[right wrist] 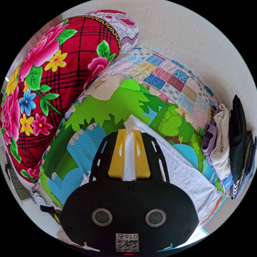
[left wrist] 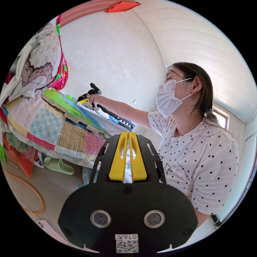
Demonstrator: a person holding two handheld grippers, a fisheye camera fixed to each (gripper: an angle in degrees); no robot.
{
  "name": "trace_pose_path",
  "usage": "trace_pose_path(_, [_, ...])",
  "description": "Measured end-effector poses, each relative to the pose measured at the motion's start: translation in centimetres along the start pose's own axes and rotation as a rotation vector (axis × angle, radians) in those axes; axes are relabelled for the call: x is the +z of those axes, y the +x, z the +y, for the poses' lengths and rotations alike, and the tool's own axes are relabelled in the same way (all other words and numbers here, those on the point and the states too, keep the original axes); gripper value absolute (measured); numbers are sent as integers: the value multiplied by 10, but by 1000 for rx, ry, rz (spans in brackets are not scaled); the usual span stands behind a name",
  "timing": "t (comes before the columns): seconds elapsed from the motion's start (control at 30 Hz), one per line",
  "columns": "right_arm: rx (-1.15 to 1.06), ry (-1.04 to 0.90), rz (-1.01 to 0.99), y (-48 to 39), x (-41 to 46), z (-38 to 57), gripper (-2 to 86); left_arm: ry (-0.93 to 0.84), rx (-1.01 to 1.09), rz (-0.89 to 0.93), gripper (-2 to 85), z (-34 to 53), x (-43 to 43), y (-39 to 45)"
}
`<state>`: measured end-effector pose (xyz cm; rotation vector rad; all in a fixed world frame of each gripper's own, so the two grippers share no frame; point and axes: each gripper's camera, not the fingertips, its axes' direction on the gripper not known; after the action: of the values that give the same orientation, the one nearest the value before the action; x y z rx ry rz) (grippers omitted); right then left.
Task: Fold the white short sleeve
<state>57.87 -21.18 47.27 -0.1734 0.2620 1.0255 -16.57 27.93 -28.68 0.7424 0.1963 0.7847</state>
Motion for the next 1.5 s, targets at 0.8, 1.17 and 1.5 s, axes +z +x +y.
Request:
trace_pose_path(0.8, [13, 168, 210, 322, -252, 275, 1, -399, 172, 693, -9, 75, 453, 139])
trace_pose_path(1.17, [22, 134, 392, 592, -275, 510, 1, -645, -58, 789, -10, 214, 704, 155])
trace_pose_path(1.5, [122, 85, 342, 729, -218, 659, 15, -902, -94, 605, -5, 341, 844, 170])
